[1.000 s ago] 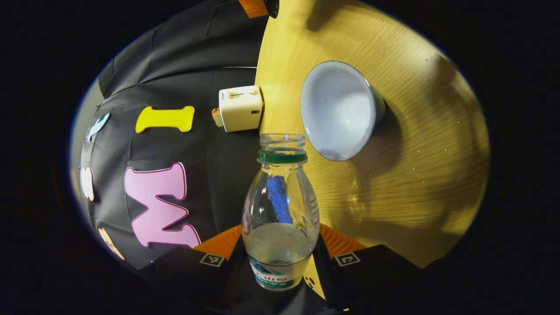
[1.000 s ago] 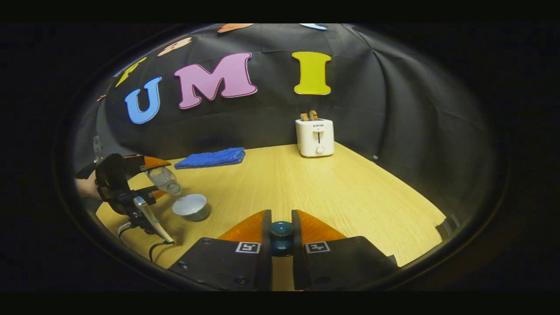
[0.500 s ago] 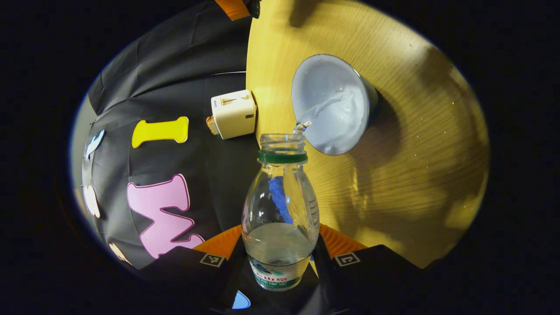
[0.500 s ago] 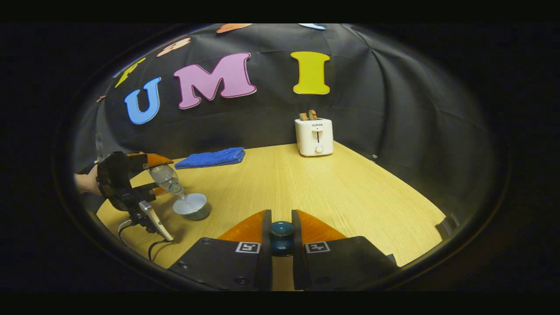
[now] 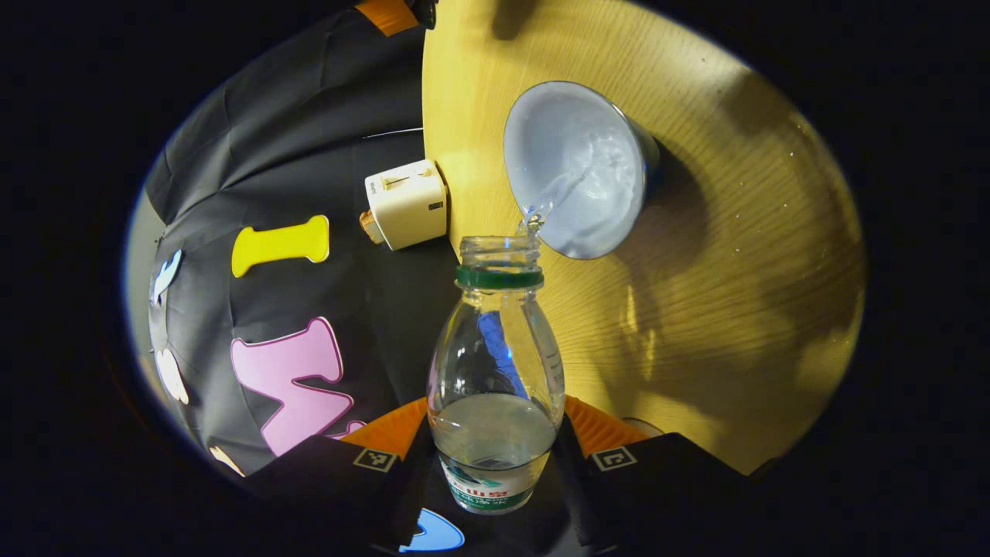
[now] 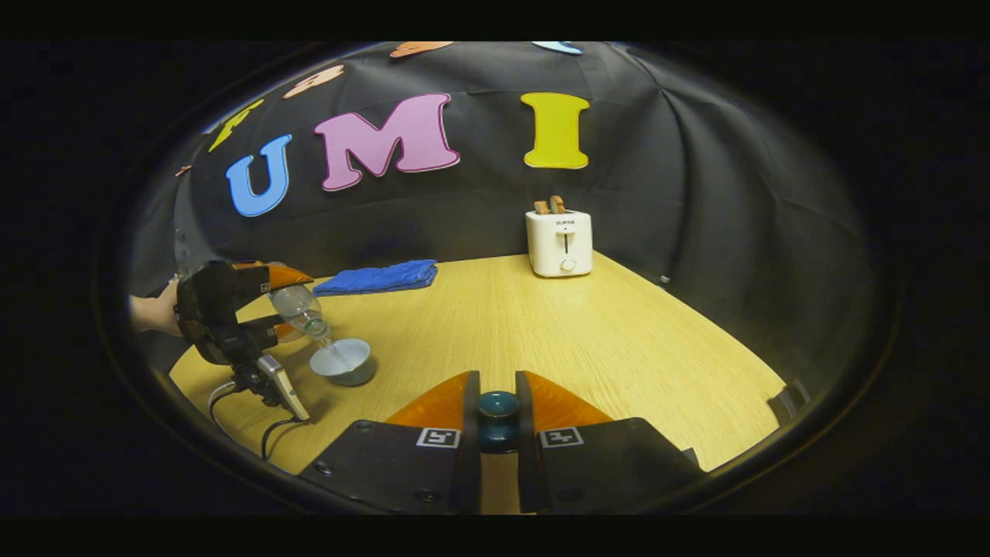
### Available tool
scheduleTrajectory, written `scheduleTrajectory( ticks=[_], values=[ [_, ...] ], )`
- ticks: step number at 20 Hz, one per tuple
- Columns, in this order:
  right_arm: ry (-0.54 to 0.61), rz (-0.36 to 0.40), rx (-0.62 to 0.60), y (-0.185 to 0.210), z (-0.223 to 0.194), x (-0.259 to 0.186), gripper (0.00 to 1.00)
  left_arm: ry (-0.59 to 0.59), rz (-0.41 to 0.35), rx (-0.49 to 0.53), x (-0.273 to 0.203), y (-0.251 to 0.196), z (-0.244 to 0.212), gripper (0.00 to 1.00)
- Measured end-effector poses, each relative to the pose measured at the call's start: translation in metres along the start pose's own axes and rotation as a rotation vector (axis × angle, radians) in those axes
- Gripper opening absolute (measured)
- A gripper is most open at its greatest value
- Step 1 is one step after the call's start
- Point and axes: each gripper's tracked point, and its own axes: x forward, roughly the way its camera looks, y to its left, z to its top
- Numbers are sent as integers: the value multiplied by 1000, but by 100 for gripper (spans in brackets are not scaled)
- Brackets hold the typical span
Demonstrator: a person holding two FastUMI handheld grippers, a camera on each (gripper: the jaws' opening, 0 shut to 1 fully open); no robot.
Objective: Open the teacup lid with one hand, grasp the water bottle and pour water into the teacup with the other hand; after pouring, place the water bottle on the coaster and then close the teacup lid.
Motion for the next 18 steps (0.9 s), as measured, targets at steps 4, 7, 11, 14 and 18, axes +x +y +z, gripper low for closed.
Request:
scheduleTrajectory(
  ticks=[4,7,11,14,18],
  values=[
    [4,2,1,1,-3,-2,22,-14,-5,56,3,5,-2,75],
    [4,6,-2,3,-3,-4,22,-37,5,98,5,12,1,75],
    [2,13,-4,5,-1,-5,22,-52,1,156,4,15,4,75],
    [-1,14,-6,4,-1,-6,27,-60,0,199,3,20,6,75],
    [7,17,0,5,-3,-8,23,-67,-4,249,4,22,7,75]
  ],
)
